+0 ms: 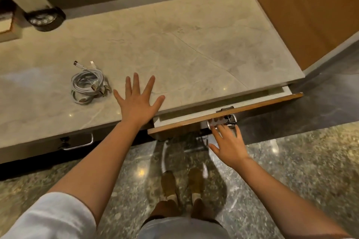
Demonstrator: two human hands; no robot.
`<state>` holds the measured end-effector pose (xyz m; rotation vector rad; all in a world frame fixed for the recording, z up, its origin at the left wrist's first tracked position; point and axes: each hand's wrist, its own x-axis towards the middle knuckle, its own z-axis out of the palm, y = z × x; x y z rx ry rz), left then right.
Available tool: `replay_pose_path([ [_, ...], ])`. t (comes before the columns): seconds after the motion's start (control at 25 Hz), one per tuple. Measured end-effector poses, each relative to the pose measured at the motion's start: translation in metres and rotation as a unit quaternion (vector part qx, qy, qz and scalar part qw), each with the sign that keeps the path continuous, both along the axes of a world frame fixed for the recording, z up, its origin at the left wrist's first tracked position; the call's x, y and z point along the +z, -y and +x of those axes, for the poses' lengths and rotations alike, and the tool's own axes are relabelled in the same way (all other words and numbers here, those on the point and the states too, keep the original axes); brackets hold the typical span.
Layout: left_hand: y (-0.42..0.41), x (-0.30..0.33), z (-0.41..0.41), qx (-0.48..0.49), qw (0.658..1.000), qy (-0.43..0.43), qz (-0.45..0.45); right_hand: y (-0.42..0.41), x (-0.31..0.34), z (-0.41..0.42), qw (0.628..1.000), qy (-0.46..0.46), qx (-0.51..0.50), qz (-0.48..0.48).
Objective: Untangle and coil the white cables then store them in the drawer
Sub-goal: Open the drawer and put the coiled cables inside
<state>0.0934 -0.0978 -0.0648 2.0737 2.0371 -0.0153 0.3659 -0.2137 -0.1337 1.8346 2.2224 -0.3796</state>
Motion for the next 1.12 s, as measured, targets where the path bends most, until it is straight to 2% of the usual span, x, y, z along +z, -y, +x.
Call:
replay_pose_path([
  [0.24,-0.001,-0.004,0.0,-0.005,1.0,-0.004,0.009,0.042,0.002,0.003,0.999,0.031,-0.015,-0.022],
  [0.52,0.0,-0.007,0.0,-0.002,1.0,-0.012,0.019,0.095,0.004,0.021,1.0,0.006,-0.002,0.004],
  [0.68,-0.001,-0.007,-0.001,0.004,1.0,-0.026,0.012,0.124,0.0,0.026,1.0,0.007,0.001,-0.013],
  [1.04,0.0,-0.007,0.0,0.003,0.999,-0.03,0.019,0.138,0.002,0.03,0.999,0.025,0.014,-0.017],
  [1.12,0.001,-0.007,0.0,0.001,0.999,-0.028,0.018,0.139,0.011,0.026,1.0,0.005,0.009,-0.007],
])
